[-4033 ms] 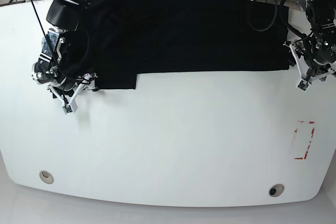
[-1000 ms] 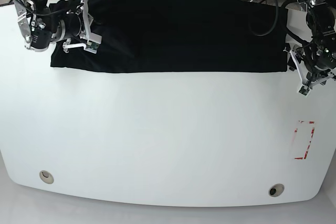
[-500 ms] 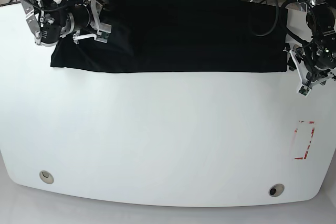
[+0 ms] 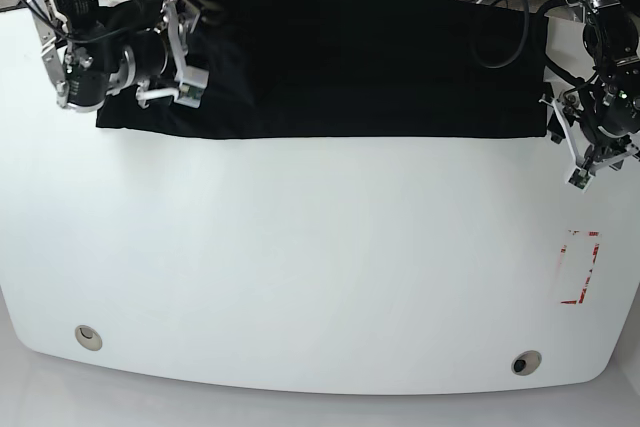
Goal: Layout the t-shirt on the table in an organized manner, then fold the t-shirt properly
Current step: 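Grasp the folded shirt's edge with both grippers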
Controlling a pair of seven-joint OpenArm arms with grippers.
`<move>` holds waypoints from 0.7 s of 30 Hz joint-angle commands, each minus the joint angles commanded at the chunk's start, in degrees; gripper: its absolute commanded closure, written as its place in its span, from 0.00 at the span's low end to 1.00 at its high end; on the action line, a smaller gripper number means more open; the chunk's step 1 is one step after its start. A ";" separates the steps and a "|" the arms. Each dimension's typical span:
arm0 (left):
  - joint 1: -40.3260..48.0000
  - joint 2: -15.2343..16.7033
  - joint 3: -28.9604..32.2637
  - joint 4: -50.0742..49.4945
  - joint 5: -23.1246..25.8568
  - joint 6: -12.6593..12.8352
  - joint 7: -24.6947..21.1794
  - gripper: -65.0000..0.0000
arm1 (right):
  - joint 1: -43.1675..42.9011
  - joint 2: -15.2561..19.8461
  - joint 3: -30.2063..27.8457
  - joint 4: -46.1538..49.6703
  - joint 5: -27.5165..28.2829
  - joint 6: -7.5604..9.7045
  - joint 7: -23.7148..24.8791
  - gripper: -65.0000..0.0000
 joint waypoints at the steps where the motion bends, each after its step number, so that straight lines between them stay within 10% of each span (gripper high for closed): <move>1: 0.35 0.62 0.00 1.14 -0.79 0.00 0.35 0.47 | 0.79 -1.41 1.85 0.00 -0.97 0.00 0.00 0.39; 6: 2.64 3.87 0.00 5.36 -1.32 0.00 3.34 0.49 | 1.93 -6.33 5.45 -0.09 -8.35 0.00 0.00 0.56; 12: 7.12 6.24 0.00 7.30 -1.23 0.00 4.75 0.84 | -2.37 -12.13 7.65 0.00 -18.11 0.00 0.00 0.97; 21: 12.92 6.68 -0.09 7.03 -0.88 0.00 4.48 0.93 | -8.44 -15.12 8.35 -0.09 -29.80 0.00 6.20 0.99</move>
